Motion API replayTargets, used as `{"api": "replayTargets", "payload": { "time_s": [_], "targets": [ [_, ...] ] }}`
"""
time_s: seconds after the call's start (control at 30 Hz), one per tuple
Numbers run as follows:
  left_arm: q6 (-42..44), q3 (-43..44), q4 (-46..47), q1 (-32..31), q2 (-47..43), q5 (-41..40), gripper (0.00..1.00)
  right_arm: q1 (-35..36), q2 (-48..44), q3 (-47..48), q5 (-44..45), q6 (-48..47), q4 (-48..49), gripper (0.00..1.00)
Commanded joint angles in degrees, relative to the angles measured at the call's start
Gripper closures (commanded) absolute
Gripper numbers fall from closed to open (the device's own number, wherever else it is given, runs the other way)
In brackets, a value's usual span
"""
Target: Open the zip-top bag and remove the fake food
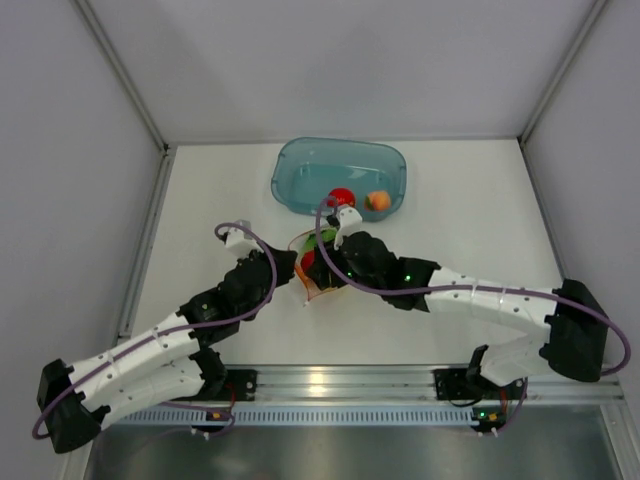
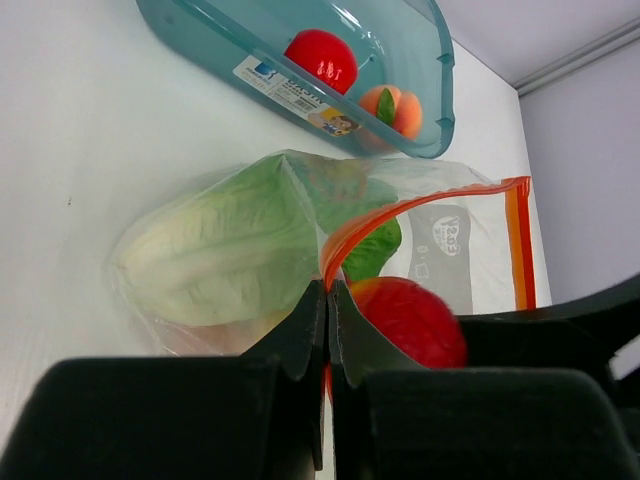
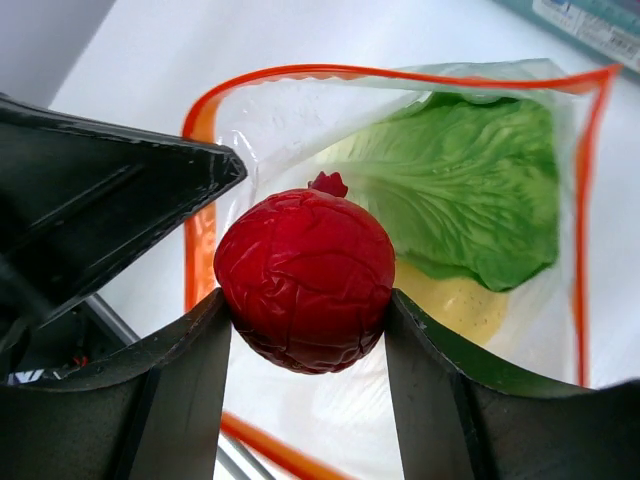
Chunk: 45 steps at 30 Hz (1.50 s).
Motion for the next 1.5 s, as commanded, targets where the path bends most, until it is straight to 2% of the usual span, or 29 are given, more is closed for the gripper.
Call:
{"api": "replayTargets", "payload": {
  "time_s": [0.0, 0.1, 0.2, 0.33, 0.37, 0.43, 0.47, 0.53, 0.57, 0.63, 0.67, 0.87, 1.0, 1.03, 1.07, 1.1, 1.23, 1.33, 1.37, 1.43, 1.47],
  "targets": [
    [0.0, -0.4, 1.8, -0.1, 0.2, -1.4, 1.0, 1.1, -5.6, 1.2, -0.1, -3.1, -1.9, 0.57],
    [0.1, -0.2, 0.6, -0.1, 0.5, -2.4, 1.0, 0.8, -10.3, 2.5, -3.0, -6.4, -2.3, 0.57],
    [-0.5, 0.7, -1.4, -0.1, 1.2, -3.8, 1.0, -2.3, -14.3, 6.2, -5.0, -9.1, -5.1, 0.57],
    [-0.6, 1.1, -3.2, -0.1, 1.4, -5.2, 1.0, -13.4, -15.0, 15.3, -12.3, -11.1, -9.9, 0.57],
    [-0.5, 1.2, -3.3, -0.1, 1.1, -5.4, 1.0, -18.6, -13.2, 16.9, -12.0, -11.8, -11.7, 0.57],
    [0.1, 1.5, -3.6, 0.0, 1.1, -6.4, 1.0, -23.6, -10.2, 20.7, -10.5, -13.8, -12.4, 0.57],
    [0.4, 2.0, -4.8, 0.0, 1.3, -6.8, 1.0, -28.3, -6.4, 21.8, -10.1, -14.1, -11.5, 0.57],
    [1.7, 4.0, -6.0, 0.3, 2.3, -6.8, 1.0, -32.7, -1.5, 25.4, -11.7, -14.0, -10.4, 0.57],
    [2.4, 4.5, -6.1, 0.6, 2.6, -6.1, 1.0, -36.3, 3.9, 26.9, -13.3, -14.0, -10.0, 0.56],
    [4.1, 5.8, -6.1, 0.6, 3.3, -5.4, 1.0, -38.5, 9.3, 31.9, -13.8, -14.6, -9.3, 0.56],
    [5.0, 6.2, -6.1, 0.7, 3.7, -4.7, 1.0, -39.7, 14.8, 33.8, -13.7, -14.9, -9.1, 0.56],
    [8.0, 7.8, -6.1, 1.1, 5.1, -1.6, 1.0, -41.3, 33.8, 48.5, -12.8, -17.0, -11.0, 0.52],
    [9.0, 8.1, -6.0, 1.2, 4.9, 1.8, 1.0, -41.4, 39.9, 55.4, -13.3, -17.8, -14.0, 0.35],
    [9.6, 8.5, -6.0, 1.2, 5.2, 2.5, 1.0, -41.3, 40.1, 56.2, -13.2, -17.8, -14.4, 0.3],
    [10.6, 8.9, -6.0, 1.2, 5.3, 3.3, 1.0, -41.3, 39.9, 56.3, -13.4, -17.7, -14.6, 0.1],
    [10.7, 9.1, -6.0, 1.2, 5.5, 3.8, 1.0, -41.3, 39.7, 56.4, -13.6, -18.1, -14.9, 0.01],
    [10.1, 9.6, -6.0, 1.2, 5.4, 5.4, 1.0, -41.3, 35.6, 55.7, -12.3, -18.8, -17.3, 0.01],
    [9.6, 10.2, -6.0, 1.2, 4.9, 5.8, 1.0, -41.3, 30.1, 50.4, -13.6, -16.7, -17.3, 0.01],
    [9.4, 10.5, -6.0, 1.2, 4.9, 5.8, 1.0, -41.4, 25.5, 48.5, -18.3, -14.7, -17.2, 0.01],
    [8.9, 11.4, -6.0, 1.2, 5.0, 6.1, 1.0, -42.6, 20.1, 38.1, -29.9, -8.7, -10.3, 0.01],
    [8.4, 11.9, -5.9, 1.2, 5.1, 6.2, 1.0, -44.3, 14.3, 33.6, -39.3, -5.5, -6.6, 0.03]
  ]
}}
